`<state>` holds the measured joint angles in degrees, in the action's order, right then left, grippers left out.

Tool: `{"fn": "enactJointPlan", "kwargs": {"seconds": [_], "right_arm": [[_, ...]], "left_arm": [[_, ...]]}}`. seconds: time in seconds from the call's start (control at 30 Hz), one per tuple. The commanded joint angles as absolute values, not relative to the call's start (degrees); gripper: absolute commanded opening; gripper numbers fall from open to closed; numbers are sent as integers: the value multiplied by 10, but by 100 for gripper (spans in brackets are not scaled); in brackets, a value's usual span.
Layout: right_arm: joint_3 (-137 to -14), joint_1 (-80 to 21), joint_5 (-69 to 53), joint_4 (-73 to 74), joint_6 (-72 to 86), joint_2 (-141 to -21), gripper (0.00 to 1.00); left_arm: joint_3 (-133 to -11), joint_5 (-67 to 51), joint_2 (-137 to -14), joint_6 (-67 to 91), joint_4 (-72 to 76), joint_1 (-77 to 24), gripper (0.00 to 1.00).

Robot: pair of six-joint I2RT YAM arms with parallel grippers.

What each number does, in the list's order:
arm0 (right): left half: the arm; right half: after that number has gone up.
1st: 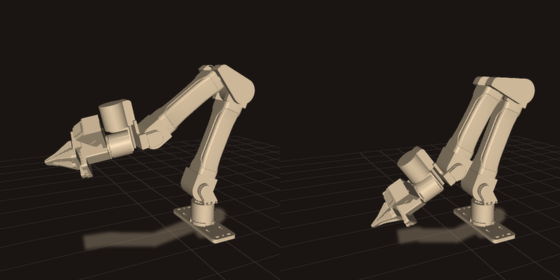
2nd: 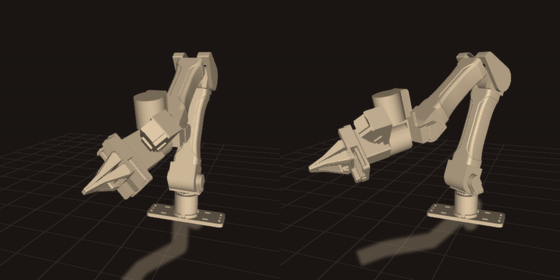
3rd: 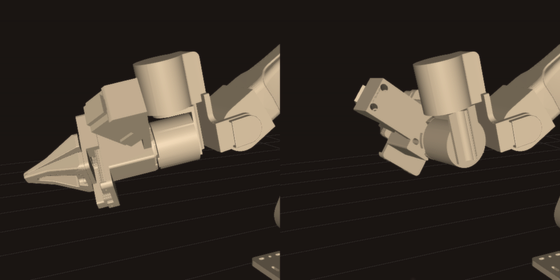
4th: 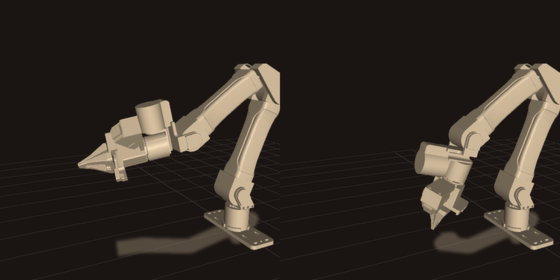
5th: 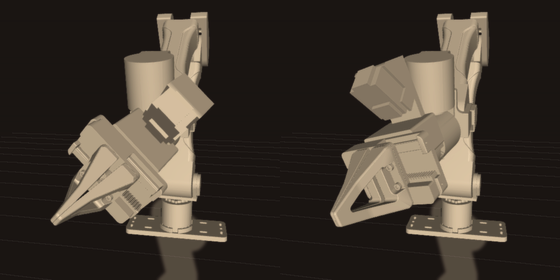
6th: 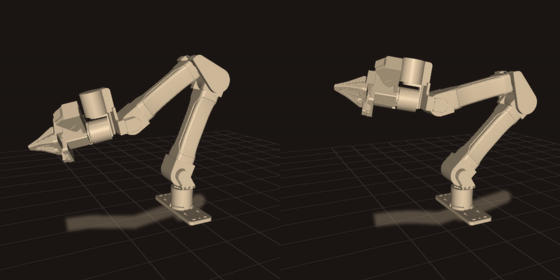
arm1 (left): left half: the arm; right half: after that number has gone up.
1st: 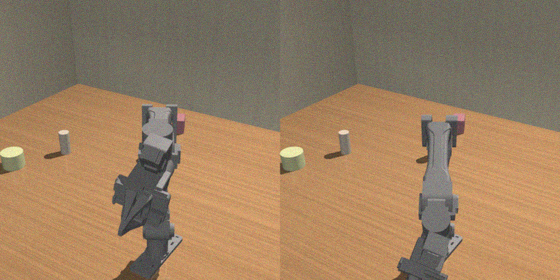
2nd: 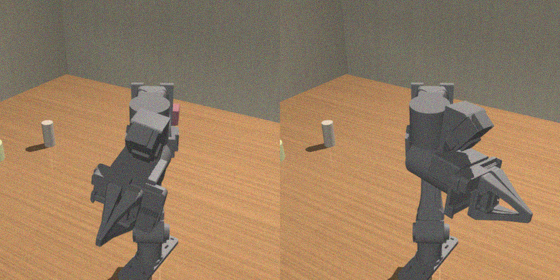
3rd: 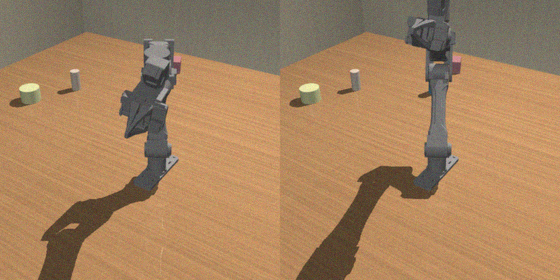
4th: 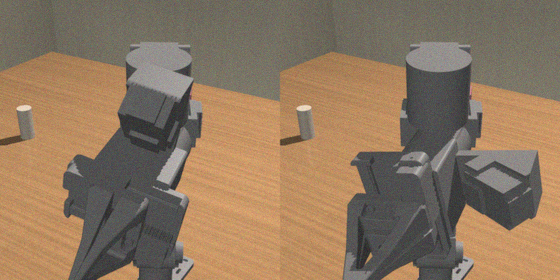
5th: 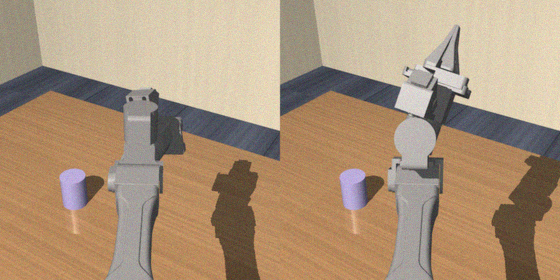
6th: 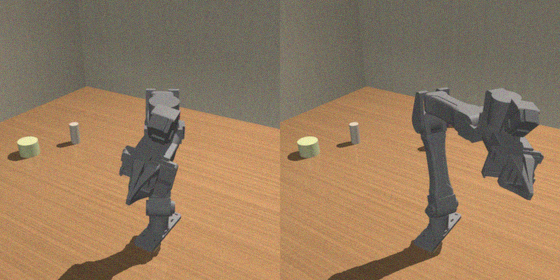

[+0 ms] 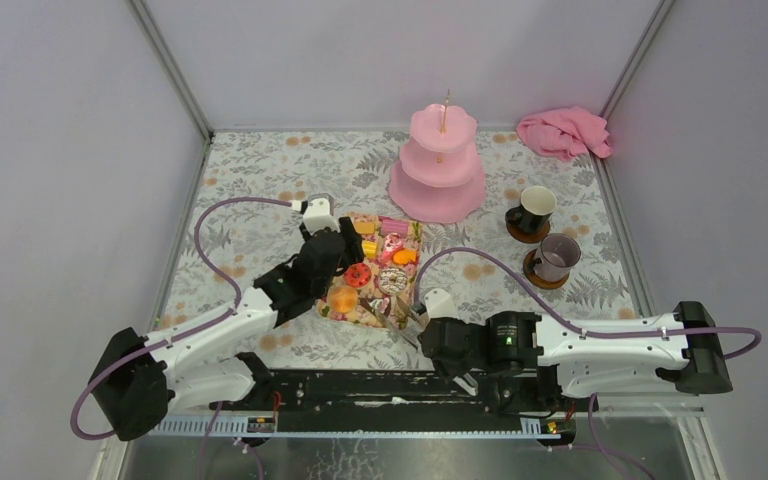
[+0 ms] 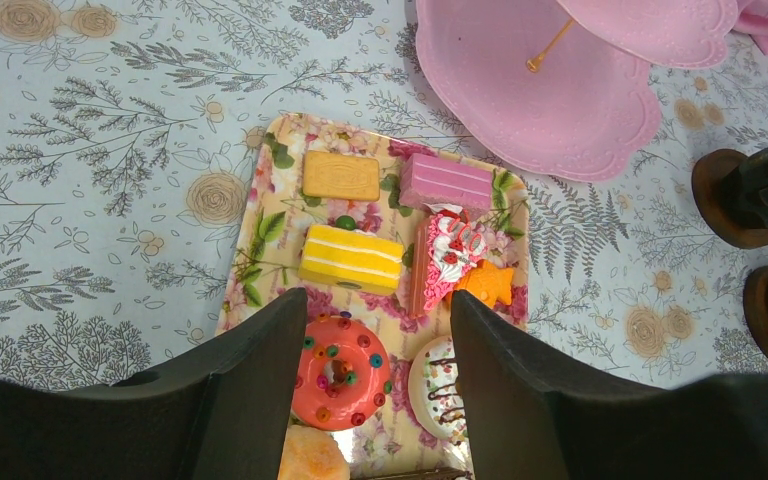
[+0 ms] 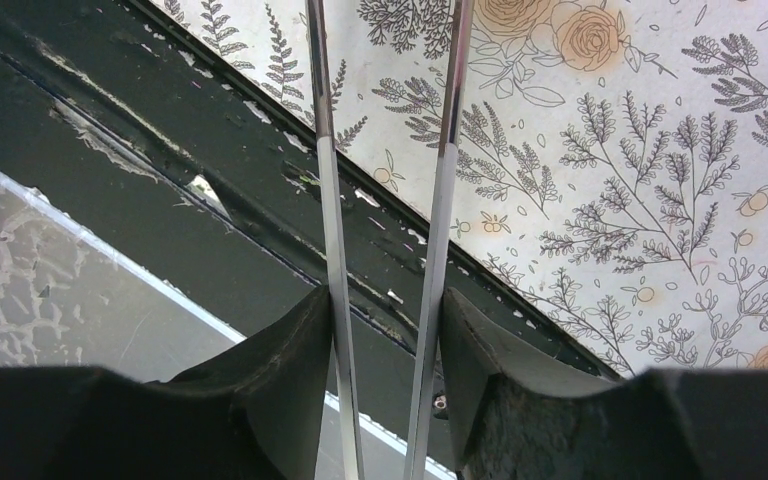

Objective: Serve the afternoon tea
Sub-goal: Pick up the desert from the tray.

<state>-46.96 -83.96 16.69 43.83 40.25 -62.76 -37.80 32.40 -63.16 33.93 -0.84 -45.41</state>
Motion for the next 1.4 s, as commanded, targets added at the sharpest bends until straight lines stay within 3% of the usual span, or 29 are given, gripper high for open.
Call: {"fn": "enactJointPlan", "kwargs": {"seconds": [0.0, 0.87, 1.37], "right_arm": [[-491, -841, 186, 426, 382, -630, 48], [-510, -791, 135, 367, 280, -695, 46], [-548, -784, 124, 396, 304, -647, 3]], "left_arm": [[-381, 339, -631, 345, 6, -459, 62], [-378, 348, -637, 331, 19, -459, 62], [-378, 352, -634, 331, 17, -458, 63]]}}
